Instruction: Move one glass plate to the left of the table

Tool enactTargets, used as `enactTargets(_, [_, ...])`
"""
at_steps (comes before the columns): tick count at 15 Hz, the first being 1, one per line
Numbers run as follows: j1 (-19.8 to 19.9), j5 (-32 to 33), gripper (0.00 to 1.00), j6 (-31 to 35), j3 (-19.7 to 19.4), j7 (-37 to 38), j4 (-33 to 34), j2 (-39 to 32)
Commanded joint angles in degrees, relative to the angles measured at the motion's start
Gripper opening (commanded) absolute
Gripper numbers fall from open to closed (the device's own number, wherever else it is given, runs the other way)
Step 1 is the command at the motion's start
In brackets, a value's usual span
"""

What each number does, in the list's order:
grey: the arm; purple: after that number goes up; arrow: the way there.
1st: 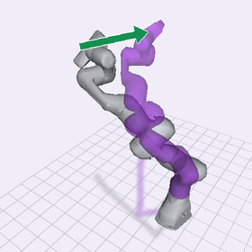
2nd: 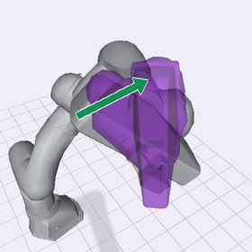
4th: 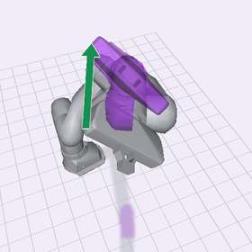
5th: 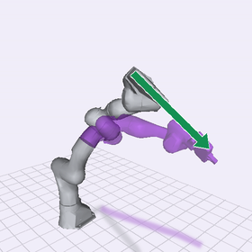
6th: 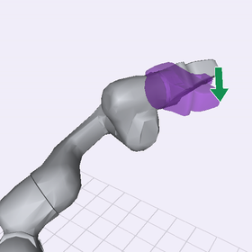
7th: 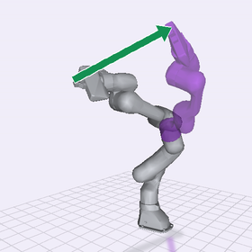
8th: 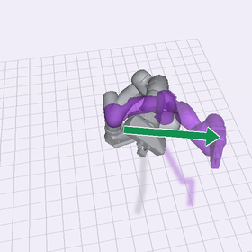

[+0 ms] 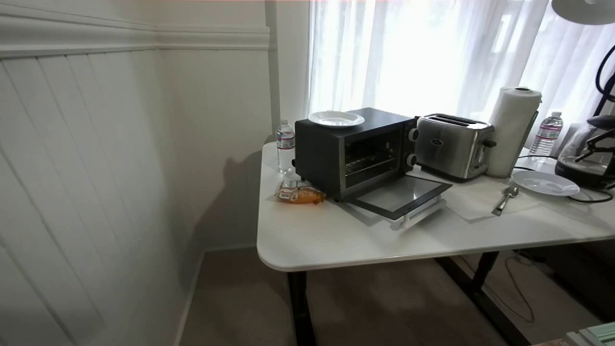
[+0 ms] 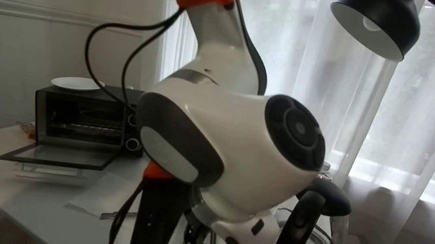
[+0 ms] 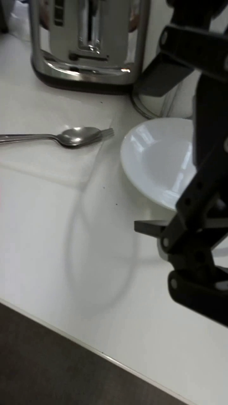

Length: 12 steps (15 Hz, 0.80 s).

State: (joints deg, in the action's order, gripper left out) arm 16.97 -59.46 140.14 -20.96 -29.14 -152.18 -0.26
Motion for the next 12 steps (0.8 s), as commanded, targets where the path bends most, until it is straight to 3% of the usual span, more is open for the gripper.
enactTargets(1, [-0.15,13.44,1.00,2.17,2.51,3.96,-7.81,14.21])
enactTargets(3, [0.06,22.04,1.00,1.63,4.71,7.56,-10.32,20.00])
enactTargets(4, [-0.32,25.11,1.00,-0.89,5.06,8.23,-5.25,18.21])
enactTargets(5, [-0.84,27.87,1.00,-1.14,5.83,8.90,-5.84,21.12])
enactTargets(6, [-1.65,29.56,1.00,-1.42,6.28,9.13,-5.56,23.24])
enactTargets(7, [0.41,27.97,1.00,-1.58,9.94,7.28,-5.10,24.59])
enactTargets(8, [-3.50,30.06,1.00,-0.06,7.51,8.67,-8.59,29.08])
enactTargets(9, [-3.82,28.36,1.00,0.09,5.42,8.15,-4.77,22.14])
enactTargets(12, [-5.68,29.87,1.00,0.11,5.65,8.65,-6.45,26.57])
